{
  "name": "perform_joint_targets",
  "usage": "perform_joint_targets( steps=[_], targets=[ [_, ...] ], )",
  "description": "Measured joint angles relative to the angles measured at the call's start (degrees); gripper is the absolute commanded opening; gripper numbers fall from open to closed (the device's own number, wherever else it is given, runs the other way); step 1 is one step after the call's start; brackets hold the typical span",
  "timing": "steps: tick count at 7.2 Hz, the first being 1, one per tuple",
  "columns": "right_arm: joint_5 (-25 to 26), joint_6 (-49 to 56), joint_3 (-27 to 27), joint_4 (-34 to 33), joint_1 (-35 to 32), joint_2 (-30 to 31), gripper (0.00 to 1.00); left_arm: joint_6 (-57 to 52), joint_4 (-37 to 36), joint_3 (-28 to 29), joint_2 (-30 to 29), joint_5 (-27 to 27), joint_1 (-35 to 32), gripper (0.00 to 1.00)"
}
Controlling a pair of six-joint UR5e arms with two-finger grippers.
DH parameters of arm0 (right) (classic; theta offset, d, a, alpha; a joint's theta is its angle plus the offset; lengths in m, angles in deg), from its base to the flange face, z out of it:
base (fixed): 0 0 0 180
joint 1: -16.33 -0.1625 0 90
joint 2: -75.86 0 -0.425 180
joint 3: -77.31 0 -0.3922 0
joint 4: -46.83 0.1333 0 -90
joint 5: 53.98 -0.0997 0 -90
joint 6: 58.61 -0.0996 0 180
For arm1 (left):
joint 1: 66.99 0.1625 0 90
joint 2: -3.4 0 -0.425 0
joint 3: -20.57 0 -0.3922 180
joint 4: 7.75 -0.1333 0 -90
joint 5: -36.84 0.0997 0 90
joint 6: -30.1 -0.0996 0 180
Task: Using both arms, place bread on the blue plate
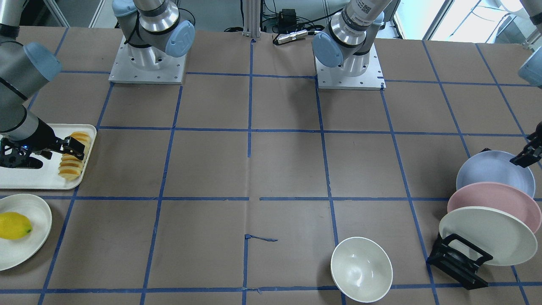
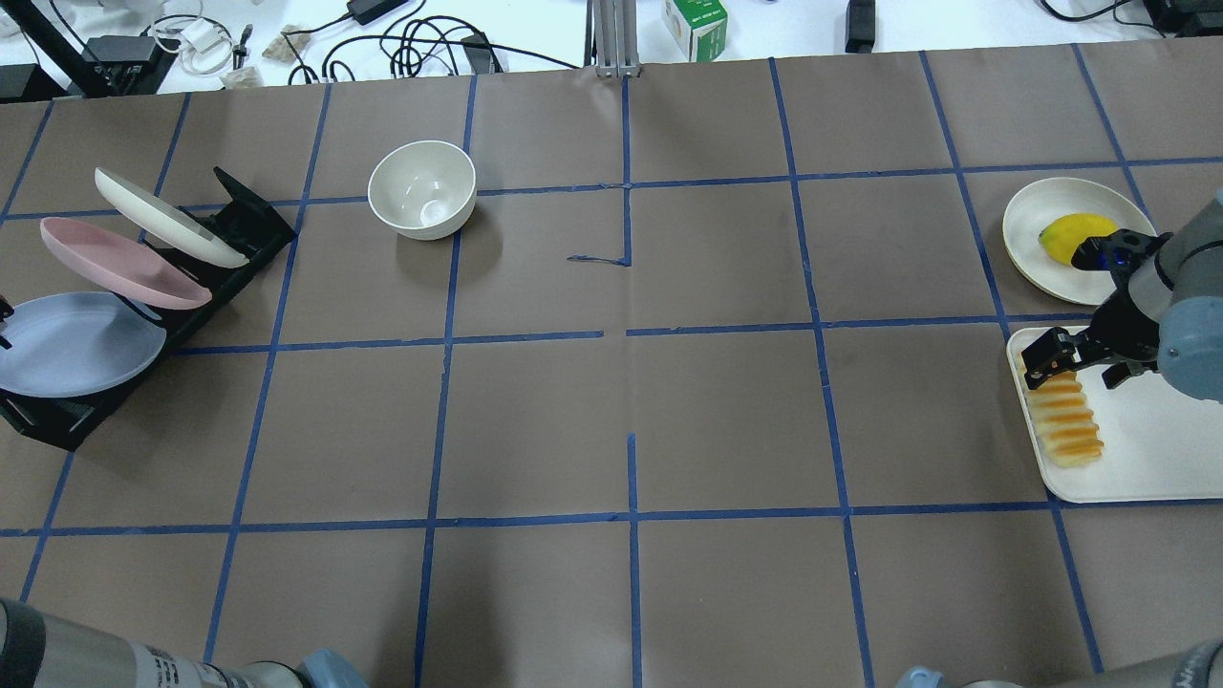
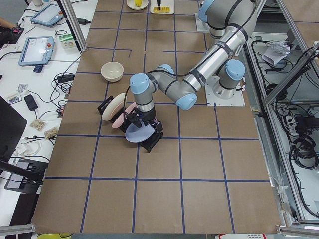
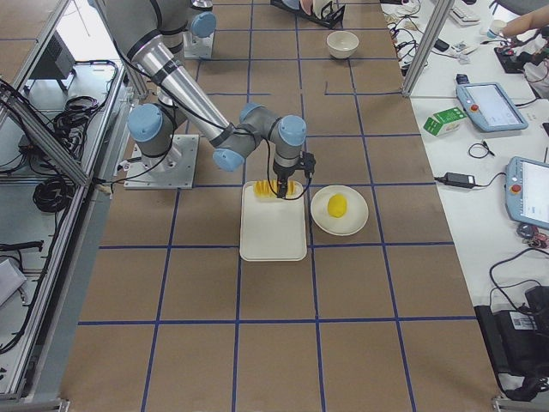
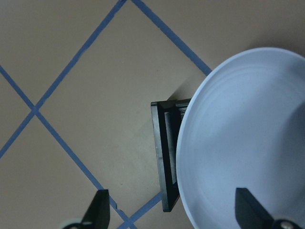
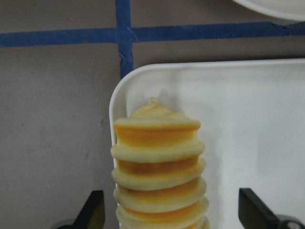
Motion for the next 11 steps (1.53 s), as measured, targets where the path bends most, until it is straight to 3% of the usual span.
perform_joint_targets(
  steps=[1, 2, 4, 7, 9, 11],
  targets=[
    [0.27, 0.45, 0.12, 0.01, 0.07, -0.53, 0.26, 0.06, -0.12, -0.01, -0.94, 0.05, 0.00, 0.54],
    [0.55, 1.06, 0.20, 0.16, 0.09, -0.96, 0.00, 0.16, -0.16, 0.01, -1.45, 0.06, 0.00, 0.33],
    [1.19, 2.27, 0.00, 0.99, 0.12, -0.86, 0.00, 0.53, -0.18, 0.07, -1.87, -0.01, 0.00, 0.02],
    [1.21, 1.87, -3.72, 6.48, -0.01, 1.22, 0.00, -0.26, 0.50, 0.20, -1.14, 0.19, 0.13, 0.00],
    [0.70, -2.10, -13.96, 21.02, -1.82, 4.21, 0.00, -6.11, 5.49, 0.93, 1.39, 0.92, 0.12, 0.00],
    [0.62, -9.78, -25.62, 33.91, -8.02, 4.67, 0.00, -15.94, 16.83, 0.94, 4.86, 1.51, -0.45, 0.00]
  ],
)
